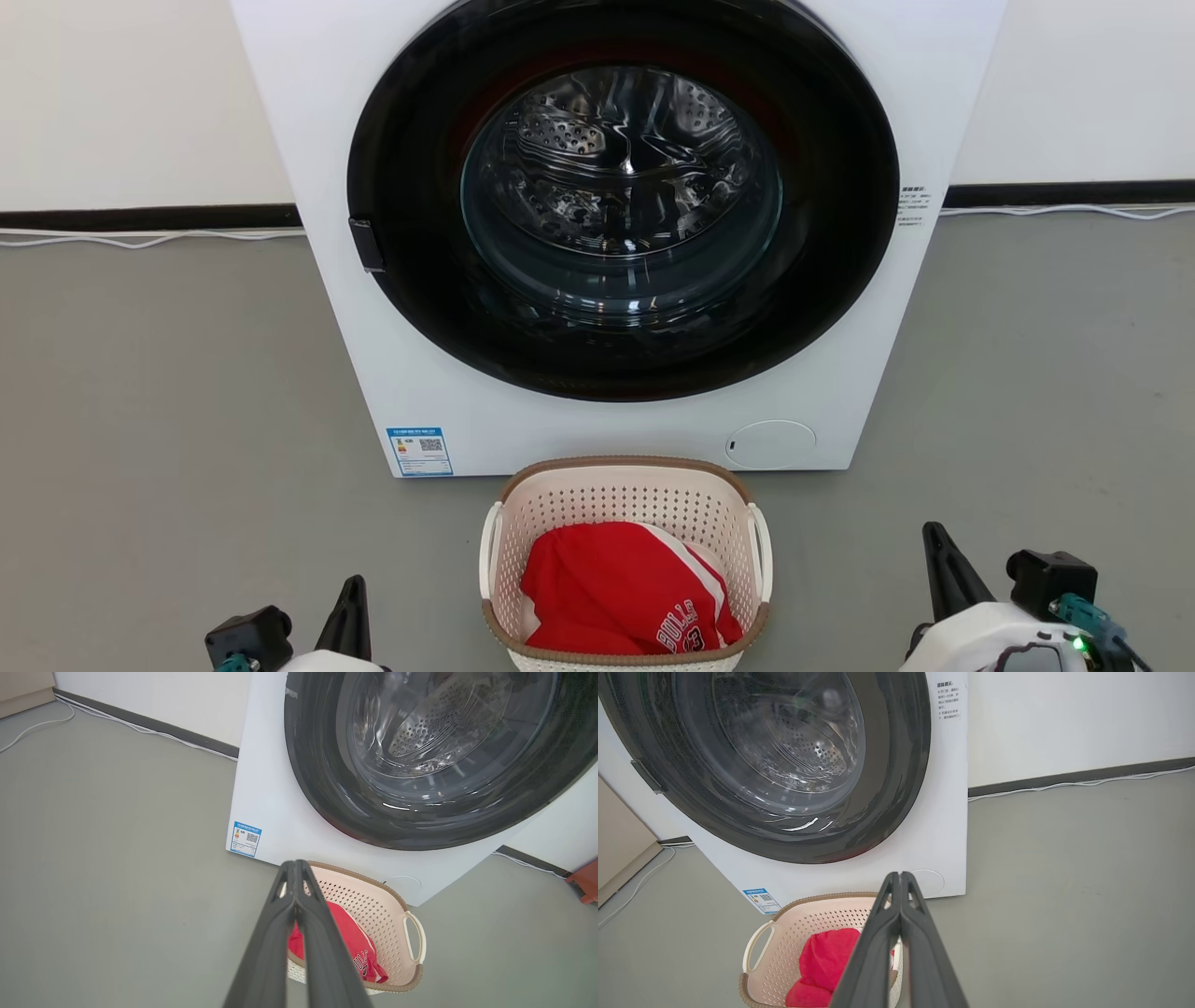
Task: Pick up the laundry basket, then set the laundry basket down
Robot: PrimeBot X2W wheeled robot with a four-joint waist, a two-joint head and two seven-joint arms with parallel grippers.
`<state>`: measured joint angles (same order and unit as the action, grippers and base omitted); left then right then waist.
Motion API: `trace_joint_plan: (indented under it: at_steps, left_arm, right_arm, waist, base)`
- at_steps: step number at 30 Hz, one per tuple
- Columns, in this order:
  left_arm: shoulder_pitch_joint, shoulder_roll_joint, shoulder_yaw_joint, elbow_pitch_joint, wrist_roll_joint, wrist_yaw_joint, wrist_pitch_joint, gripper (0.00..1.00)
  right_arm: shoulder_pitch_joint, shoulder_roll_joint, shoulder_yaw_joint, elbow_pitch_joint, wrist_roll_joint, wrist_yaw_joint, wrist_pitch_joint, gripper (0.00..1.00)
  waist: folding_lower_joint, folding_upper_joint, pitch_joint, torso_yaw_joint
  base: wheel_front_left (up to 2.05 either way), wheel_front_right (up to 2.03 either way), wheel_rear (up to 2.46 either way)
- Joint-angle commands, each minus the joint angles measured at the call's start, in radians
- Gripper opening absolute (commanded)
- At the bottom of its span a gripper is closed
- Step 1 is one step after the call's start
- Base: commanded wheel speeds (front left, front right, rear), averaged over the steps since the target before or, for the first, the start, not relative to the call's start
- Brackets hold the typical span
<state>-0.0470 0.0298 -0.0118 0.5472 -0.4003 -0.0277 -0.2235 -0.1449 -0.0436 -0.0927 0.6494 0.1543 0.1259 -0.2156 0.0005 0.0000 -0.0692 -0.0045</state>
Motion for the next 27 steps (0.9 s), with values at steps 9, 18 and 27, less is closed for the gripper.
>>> trace_joint_plan:
  at_steps: [9, 18, 27]
  left_arm:
    - [-0.038, 0.004, 0.015, -0.053, -0.108, -0.014, 0.023, 0.0]
    - [-0.039, 0.005, 0.024, -0.075, -0.201, -0.022, 0.05, 0.0]
    - [-0.041, 0.007, 0.033, -0.096, -0.294, -0.029, 0.076, 0.0]
  right_arm:
    - [-0.03, -0.004, 0.002, -0.066, 0.128, 0.001, 0.024, 0.0]
    - [-0.024, -0.004, 0.001, -0.096, 0.241, 0.001, 0.048, 0.0]
    - [-0.018, -0.004, -0.001, -0.125, 0.353, 0.001, 0.074, 0.0]
  waist:
    - [-0.0005, 0.0, 0.007, 0.0]
    - [-0.0005, 0.0, 0.013, 0.001]
    - [-0.0005, 0.0, 0.018, 0.001]
  base:
    - [0.0, 0.0, 0.0]
    - [0.0, 0.0, 0.0]
    - [0.0, 0.0, 0.0]
